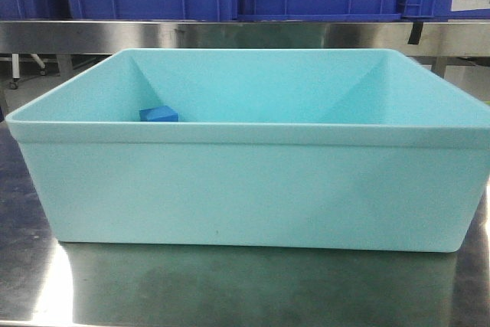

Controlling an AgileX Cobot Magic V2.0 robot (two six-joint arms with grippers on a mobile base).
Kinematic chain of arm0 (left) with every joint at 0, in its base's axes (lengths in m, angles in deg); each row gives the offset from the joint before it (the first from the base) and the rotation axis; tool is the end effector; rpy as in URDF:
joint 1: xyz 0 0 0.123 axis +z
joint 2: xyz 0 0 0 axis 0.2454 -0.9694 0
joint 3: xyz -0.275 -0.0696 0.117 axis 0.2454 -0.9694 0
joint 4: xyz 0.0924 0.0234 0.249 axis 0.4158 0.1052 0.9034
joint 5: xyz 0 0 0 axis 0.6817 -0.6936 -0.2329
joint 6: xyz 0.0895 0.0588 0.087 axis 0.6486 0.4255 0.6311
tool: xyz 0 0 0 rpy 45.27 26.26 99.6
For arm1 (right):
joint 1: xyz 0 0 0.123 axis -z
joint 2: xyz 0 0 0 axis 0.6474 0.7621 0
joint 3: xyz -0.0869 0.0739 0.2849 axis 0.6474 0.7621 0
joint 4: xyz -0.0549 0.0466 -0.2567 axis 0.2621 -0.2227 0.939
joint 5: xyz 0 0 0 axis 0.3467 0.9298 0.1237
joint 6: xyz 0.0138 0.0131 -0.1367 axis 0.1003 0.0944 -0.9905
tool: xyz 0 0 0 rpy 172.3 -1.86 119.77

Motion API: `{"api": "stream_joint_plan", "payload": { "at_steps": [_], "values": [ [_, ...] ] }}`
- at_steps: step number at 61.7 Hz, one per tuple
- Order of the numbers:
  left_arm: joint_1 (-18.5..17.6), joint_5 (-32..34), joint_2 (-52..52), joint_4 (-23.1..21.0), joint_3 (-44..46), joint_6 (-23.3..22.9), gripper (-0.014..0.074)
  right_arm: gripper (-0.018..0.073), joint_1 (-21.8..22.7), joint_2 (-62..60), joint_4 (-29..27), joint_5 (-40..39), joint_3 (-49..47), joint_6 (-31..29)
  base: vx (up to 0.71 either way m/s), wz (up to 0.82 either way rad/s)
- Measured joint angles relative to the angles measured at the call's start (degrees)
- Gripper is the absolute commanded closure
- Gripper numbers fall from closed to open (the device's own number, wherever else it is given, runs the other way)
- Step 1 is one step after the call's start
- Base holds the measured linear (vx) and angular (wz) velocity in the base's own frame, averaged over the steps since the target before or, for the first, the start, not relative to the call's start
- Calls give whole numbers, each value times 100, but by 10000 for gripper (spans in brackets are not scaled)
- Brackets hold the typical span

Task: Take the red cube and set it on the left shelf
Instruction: 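Raise the held red cube clear of the bin with the right gripper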

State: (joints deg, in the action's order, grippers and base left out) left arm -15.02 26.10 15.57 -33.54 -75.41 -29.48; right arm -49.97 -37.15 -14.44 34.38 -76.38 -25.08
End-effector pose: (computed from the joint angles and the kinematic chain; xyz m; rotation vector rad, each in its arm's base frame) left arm 0.0963 -0.0014 0.2095 0.1119 1.5140 0.0949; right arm 0.1362 0.0198 0.2971 -0.0049 1.7240 0.2084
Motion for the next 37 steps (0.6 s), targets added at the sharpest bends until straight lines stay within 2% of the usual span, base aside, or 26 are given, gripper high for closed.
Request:
{"api": "stream_joint_plan", "payload": {
  "at_steps": [37],
  "values": [
    [0,0,0,0,0,0,491,502,0,0,0,10,0,0,0,0]
  ]
}}
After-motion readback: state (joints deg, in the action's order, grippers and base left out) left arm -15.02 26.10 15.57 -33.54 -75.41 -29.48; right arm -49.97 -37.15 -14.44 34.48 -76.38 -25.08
